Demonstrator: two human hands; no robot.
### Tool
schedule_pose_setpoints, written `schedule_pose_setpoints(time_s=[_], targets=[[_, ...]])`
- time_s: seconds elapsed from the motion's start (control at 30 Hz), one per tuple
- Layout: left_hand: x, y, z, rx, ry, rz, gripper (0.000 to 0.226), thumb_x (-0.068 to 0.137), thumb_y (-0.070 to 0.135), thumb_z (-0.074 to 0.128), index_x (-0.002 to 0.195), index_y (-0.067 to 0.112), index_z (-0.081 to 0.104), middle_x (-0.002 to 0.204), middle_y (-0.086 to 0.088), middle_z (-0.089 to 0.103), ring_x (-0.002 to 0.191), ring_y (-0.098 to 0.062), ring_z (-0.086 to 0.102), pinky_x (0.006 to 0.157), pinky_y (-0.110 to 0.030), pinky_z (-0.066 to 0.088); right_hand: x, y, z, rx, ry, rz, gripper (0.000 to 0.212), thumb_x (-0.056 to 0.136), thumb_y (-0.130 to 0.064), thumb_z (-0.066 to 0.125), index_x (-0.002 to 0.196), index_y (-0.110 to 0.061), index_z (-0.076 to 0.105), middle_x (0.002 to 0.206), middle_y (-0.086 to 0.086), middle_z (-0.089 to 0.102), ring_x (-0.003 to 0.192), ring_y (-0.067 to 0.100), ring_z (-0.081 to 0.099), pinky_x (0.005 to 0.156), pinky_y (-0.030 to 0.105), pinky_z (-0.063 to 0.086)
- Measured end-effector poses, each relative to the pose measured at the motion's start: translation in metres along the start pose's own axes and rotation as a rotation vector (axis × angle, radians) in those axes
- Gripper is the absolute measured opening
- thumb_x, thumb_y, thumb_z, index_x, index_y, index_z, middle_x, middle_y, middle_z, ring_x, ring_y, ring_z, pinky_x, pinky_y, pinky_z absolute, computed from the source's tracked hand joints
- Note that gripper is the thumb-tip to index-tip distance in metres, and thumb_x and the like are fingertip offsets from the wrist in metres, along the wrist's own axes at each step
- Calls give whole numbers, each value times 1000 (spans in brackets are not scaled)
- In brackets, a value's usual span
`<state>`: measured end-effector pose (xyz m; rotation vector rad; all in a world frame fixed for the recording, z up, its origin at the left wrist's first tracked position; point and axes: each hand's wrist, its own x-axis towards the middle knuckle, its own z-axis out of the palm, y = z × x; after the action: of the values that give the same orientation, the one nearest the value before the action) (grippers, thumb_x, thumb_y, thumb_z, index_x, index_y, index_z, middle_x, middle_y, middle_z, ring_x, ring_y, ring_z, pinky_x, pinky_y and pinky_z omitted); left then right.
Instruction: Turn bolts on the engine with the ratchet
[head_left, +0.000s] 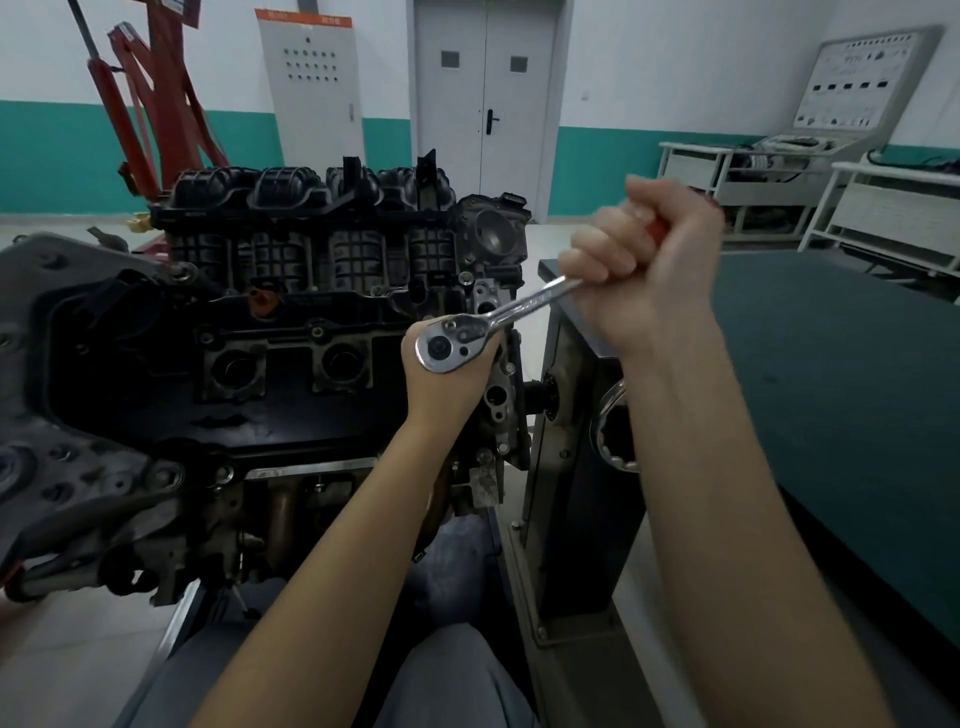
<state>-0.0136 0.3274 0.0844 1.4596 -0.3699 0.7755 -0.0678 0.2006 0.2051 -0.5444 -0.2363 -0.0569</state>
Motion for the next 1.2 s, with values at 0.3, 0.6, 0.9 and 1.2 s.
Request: schedule_pose_setpoints(time_s=[0.3, 0.6, 0.9, 1.2], targets=[[0, -6, -3, 53, 50, -37, 52, 80, -4, 64, 51, 22, 30, 42, 17, 36, 40, 0, 34, 45, -9, 28, -47, 31, -29, 222, 103, -208, 38, 84, -10, 43, 49, -20, 30, 40, -6, 22, 37, 11, 20, 40, 20, 26], [1, 1, -4, 30, 15, -65, 55, 81, -4, 62, 49, 22, 25, 38, 16, 29, 36, -1, 28, 43, -7, 23, -57, 36, -33, 224, 127, -242, 33, 78, -11, 44, 49, -20, 31, 40, -6, 22, 37, 11, 21, 41, 20, 27], [-1, 5, -5, -21, -42, -71, 40, 72, 25, 60, 42, 33, 35, 43, 17, 35, 39, 0, 29, 42, -11, 26, 8, 3, 12, -71, -48, 57, 30, 74, -7, 47, 51, -18, 31, 37, -8, 23, 31, 8, 19, 34, 15, 21], [-3, 4, -6, -6, 50, -77, 55, 89, 5, 64, 53, 21, 26, 42, 16, 29, 42, -2, 27, 45, -16, 26, -82, 58, -48, 297, 120, -287, 42, 90, -12, 38, 49, -19, 34, 43, -4, 26, 42, 13, 28, 47, 24, 38]])
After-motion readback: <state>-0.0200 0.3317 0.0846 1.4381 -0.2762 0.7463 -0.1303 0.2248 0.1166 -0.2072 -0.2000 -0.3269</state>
